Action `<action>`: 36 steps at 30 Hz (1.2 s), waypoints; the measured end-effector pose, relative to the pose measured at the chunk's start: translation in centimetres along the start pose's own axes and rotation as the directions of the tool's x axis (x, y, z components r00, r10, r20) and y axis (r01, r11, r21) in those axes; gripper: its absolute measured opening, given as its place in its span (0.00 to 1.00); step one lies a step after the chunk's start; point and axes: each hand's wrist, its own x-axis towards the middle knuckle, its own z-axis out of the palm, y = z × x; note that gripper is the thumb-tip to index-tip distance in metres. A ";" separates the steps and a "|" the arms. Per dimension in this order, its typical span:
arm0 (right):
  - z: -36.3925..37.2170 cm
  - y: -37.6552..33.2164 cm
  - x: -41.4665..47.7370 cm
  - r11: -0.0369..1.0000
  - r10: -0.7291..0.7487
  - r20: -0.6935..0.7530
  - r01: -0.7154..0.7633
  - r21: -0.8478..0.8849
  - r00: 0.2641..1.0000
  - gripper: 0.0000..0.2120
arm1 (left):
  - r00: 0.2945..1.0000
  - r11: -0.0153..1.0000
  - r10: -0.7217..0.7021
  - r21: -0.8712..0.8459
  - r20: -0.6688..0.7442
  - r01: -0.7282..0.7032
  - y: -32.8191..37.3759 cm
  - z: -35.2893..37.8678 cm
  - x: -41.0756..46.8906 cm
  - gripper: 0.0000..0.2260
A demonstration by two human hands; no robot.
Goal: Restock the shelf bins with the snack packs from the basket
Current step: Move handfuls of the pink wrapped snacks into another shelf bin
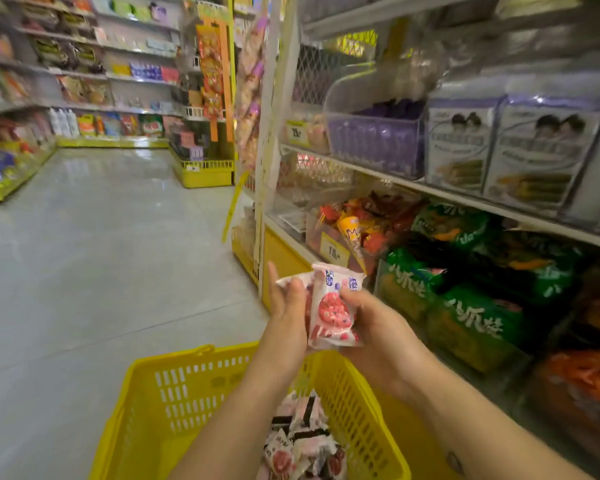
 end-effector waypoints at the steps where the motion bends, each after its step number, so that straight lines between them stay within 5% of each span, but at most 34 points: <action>1: 0.3 -0.4 -0.5 0.999 -0.041 -0.003 0.041 -0.012 0.999 0.20 | 1.000 1.000 0.021 -0.014 0.012 -0.020 0.6 0.7 0.0 0.33; 6: 1.4 -6.0 -5.5 0.901 -0.266 0.052 0.268 -0.342 0.963 0.17 | 0.967 0.995 0.091 0.026 0.239 -0.101 5.9 5.9 -2.5 0.45; 10: 1.0 -11.1 -9.6 0.822 -0.381 0.070 0.372 -0.431 0.922 0.15 | 0.938 0.975 0.186 0.062 0.293 -0.213 9.3 9.7 -4.3 0.43; 14: 0.5 -16.0 -13.5 0.732 -0.430 0.112 0.418 -0.539 0.896 0.16 | 0.882 0.966 0.253 -0.052 0.398 -0.254 12.2 14.0 -5.7 0.31; 23: -2.4 -27.0 -21.4 0.595 -0.518 0.050 0.402 -0.696 0.854 0.16 | 0.599 0.935 0.258 -0.039 0.758 -0.353 18.0 24.8 -7.8 0.36; 27: -3.6 -31.8 -23.3 0.387 -0.599 -0.086 0.194 -0.901 0.796 0.22 | 0.630 0.857 0.205 0.174 0.749 -0.485 19.4 28.4 -6.2 0.42; 30: -5.3 -35.0 -23.9 0.183 -0.669 -0.202 -0.104 -0.978 0.716 0.23 | 0.679 0.660 0.365 0.338 0.637 -0.671 18.8 29.4 -4.1 0.28; 33: -7.7 -36.9 -23.7 -0.069 -0.719 -0.315 -0.515 -0.855 0.619 0.28 | 0.632 0.363 0.464 0.518 0.620 -0.775 18.2 29.7 -2.0 0.19; 36: -9.8 -37.5 -22.7 -0.194 -0.771 -0.409 -0.791 -0.580 0.489 0.34 | 0.562 0.209 0.485 0.535 0.670 -0.818 18.1 31.0 -1.0 0.16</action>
